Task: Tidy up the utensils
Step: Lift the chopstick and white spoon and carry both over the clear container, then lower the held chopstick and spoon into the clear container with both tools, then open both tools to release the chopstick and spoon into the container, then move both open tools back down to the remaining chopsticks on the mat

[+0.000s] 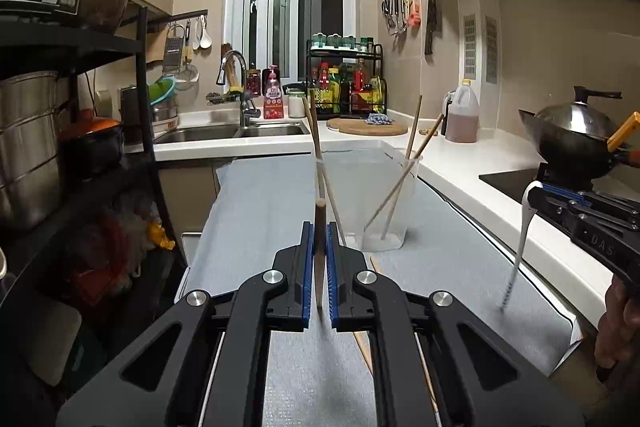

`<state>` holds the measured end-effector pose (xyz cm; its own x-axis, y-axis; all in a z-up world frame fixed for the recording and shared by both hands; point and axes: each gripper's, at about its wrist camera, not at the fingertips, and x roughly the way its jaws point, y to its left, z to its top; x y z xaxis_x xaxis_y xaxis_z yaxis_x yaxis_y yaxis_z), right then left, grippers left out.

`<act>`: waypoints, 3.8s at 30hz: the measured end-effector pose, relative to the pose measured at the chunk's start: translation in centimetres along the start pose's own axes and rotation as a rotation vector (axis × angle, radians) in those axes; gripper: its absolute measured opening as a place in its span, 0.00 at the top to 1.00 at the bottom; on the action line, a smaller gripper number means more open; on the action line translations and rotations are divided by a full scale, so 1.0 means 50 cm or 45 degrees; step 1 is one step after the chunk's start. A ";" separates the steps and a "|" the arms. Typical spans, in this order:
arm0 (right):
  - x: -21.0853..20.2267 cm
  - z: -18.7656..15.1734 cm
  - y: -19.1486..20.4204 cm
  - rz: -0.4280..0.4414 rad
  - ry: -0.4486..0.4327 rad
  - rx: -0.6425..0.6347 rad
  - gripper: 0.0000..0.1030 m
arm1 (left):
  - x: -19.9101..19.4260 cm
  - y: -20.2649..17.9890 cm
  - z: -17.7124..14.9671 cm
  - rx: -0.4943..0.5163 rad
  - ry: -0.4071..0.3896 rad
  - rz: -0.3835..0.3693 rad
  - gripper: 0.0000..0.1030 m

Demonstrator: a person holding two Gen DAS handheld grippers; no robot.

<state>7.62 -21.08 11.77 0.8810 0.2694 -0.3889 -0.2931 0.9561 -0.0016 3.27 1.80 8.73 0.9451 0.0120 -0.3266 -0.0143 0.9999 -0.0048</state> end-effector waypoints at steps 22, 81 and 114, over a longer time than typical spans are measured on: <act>0.033 0.057 0.012 0.205 0.125 0.175 0.94 | 0.023 0.014 0.072 -0.096 0.172 -0.098 0.94; 0.381 0.275 -0.044 0.322 -0.024 0.419 0.93 | 0.398 -0.021 0.363 -0.012 0.499 -0.163 0.94; 0.176 0.268 0.003 0.173 -0.083 0.178 0.80 | 0.164 -0.002 0.322 -0.031 0.317 -0.115 0.64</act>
<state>20.29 -17.02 20.73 0.8604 0.3994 -0.3164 -0.3602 0.9160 0.1767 16.29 1.92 21.27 0.8335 -0.0832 -0.5463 0.0560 0.9962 -0.0663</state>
